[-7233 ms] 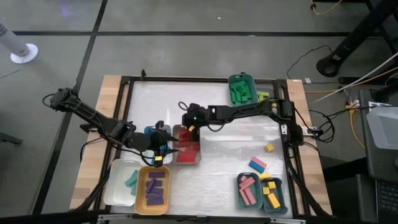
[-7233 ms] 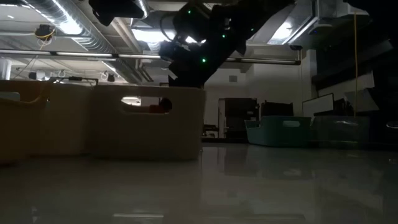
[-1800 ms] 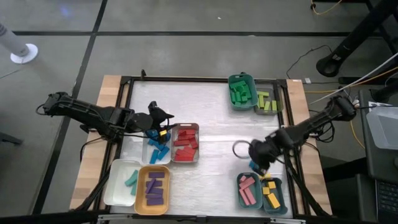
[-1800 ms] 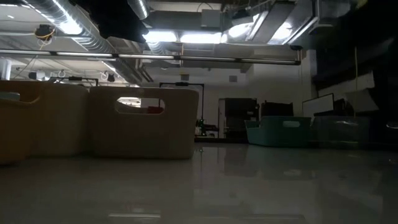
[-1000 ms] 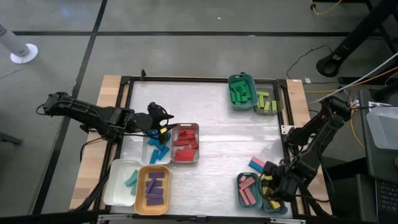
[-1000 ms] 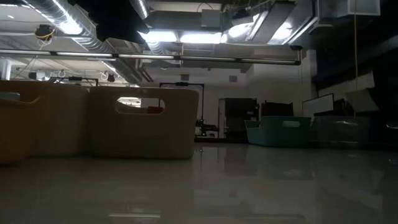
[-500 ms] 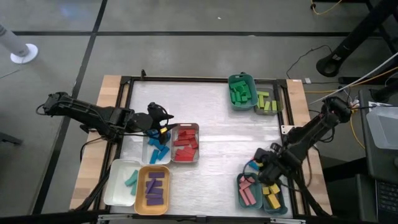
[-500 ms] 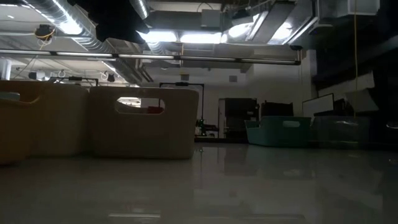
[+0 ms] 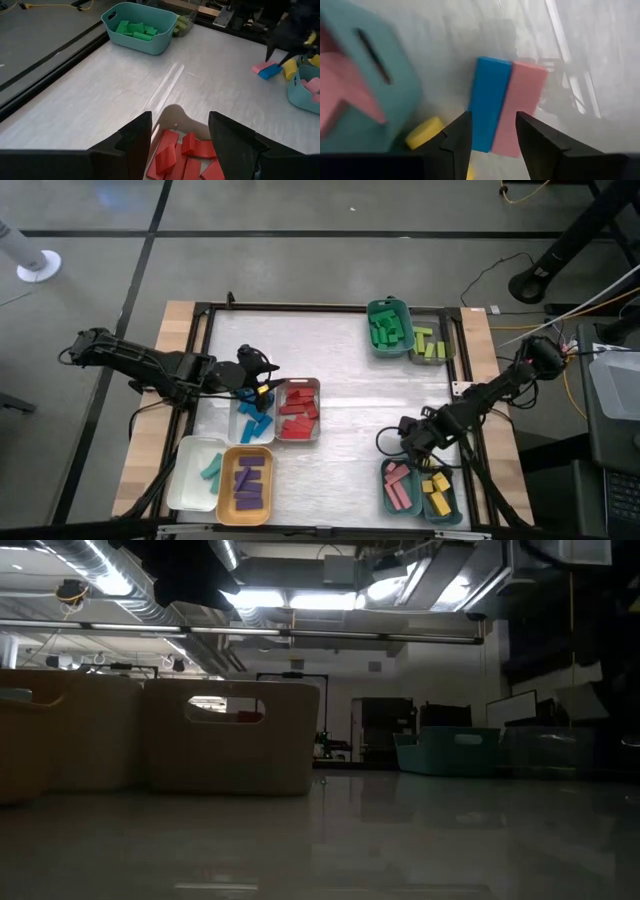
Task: Sort blocks
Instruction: Put the blue block into the top white bin
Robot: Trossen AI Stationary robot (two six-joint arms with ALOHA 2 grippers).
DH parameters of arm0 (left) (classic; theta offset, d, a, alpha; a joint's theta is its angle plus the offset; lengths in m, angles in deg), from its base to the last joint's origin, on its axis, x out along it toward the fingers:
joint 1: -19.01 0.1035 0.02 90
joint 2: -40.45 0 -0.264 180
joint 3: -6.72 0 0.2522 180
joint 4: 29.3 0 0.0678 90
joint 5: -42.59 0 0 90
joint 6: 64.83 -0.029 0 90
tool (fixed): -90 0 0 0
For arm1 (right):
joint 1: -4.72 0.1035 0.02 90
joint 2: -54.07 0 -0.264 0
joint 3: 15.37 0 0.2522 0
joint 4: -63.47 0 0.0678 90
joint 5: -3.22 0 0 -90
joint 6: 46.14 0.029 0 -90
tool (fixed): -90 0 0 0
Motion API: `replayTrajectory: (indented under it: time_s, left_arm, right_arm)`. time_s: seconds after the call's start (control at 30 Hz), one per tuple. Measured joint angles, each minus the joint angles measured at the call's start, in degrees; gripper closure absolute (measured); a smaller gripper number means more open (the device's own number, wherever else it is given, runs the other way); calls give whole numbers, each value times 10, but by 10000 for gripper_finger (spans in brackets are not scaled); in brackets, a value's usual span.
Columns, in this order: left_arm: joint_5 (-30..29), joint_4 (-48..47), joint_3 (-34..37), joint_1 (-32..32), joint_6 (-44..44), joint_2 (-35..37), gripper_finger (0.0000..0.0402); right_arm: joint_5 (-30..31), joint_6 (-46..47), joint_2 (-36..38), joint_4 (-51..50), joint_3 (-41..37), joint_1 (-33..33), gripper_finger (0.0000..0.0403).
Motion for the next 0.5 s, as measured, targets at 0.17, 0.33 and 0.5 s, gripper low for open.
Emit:
replayTrajectory:
  time_s: [0.17, 0.33, 0.5]
  left_arm:
    - [0, 0, 0, 0, 0, 0, 218]
    - [0, -1, 0, 0, 0, 0, 218]
    - [0, -1, 0, 0, 0, 0, 218]
  right_arm:
    - [-10, -1, 0, 14, -31, -11, 251]
    - [-7, 3, 3, 63, -60, -11, 251]
    - [29, 7, 2, 70, -62, -14, 251]
